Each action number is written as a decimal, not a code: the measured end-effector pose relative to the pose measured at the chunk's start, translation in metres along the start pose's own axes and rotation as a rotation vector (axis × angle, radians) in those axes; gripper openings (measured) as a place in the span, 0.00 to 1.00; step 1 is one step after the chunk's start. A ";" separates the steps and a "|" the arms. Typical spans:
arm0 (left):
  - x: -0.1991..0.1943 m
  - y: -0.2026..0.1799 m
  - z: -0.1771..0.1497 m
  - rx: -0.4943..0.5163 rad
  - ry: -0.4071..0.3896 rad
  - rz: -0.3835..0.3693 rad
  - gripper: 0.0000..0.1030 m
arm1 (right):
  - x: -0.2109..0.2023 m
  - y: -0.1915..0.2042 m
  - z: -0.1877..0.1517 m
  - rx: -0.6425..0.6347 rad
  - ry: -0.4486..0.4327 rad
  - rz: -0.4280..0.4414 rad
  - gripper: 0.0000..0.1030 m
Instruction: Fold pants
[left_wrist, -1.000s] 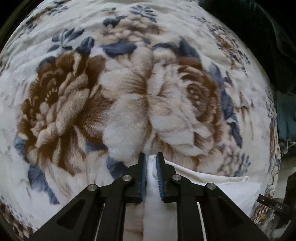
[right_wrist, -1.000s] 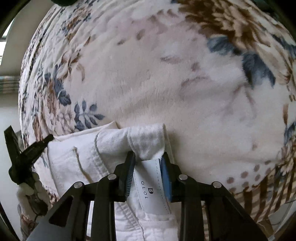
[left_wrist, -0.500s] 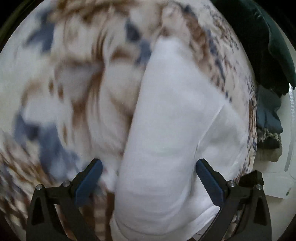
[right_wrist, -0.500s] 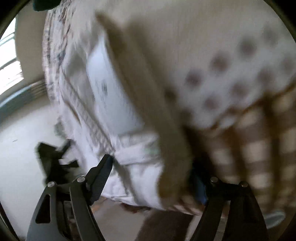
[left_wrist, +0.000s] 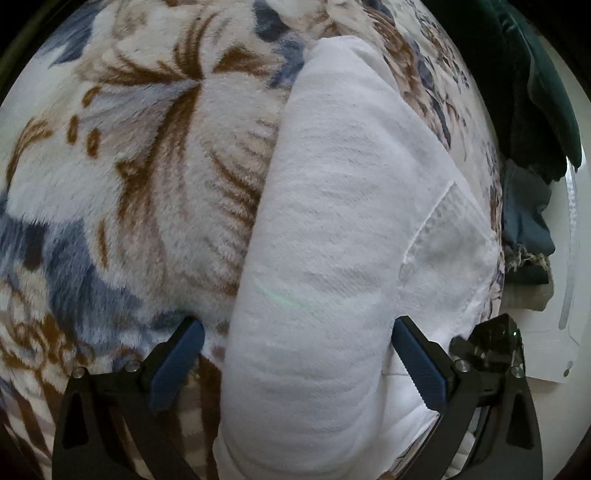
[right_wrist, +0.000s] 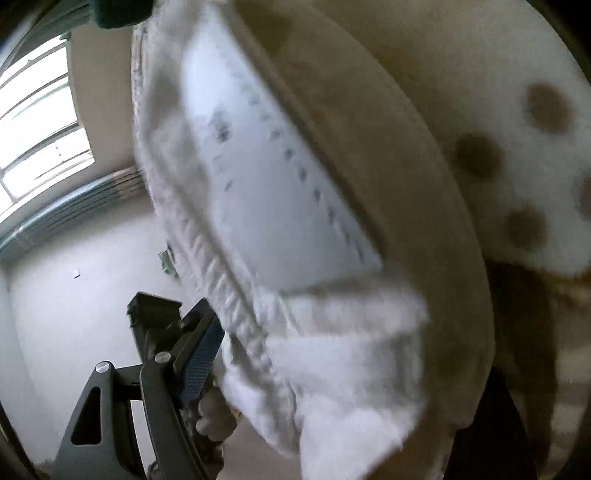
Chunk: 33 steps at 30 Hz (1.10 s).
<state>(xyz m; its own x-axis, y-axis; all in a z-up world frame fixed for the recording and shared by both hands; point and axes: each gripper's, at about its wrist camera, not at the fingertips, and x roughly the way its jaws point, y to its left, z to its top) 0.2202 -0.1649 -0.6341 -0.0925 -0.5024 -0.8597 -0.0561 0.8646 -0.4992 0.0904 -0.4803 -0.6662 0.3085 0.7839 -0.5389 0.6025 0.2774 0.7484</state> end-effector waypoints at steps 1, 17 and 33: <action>-0.002 -0.003 -0.001 0.007 -0.012 -0.004 0.98 | 0.002 0.002 0.002 0.007 -0.002 0.014 0.78; -0.097 -0.088 0.001 0.200 -0.167 -0.050 0.20 | -0.019 0.108 -0.032 -0.157 -0.128 -0.037 0.34; -0.203 -0.036 0.228 0.240 -0.373 -0.014 0.20 | 0.072 0.318 0.107 -0.388 -0.173 0.013 0.34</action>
<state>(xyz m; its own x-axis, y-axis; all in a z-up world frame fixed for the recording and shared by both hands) 0.4674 -0.0938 -0.4665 0.2746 -0.5170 -0.8108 0.1816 0.8559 -0.4842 0.3832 -0.3946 -0.5080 0.4533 0.6932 -0.5604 0.2863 0.4822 0.8280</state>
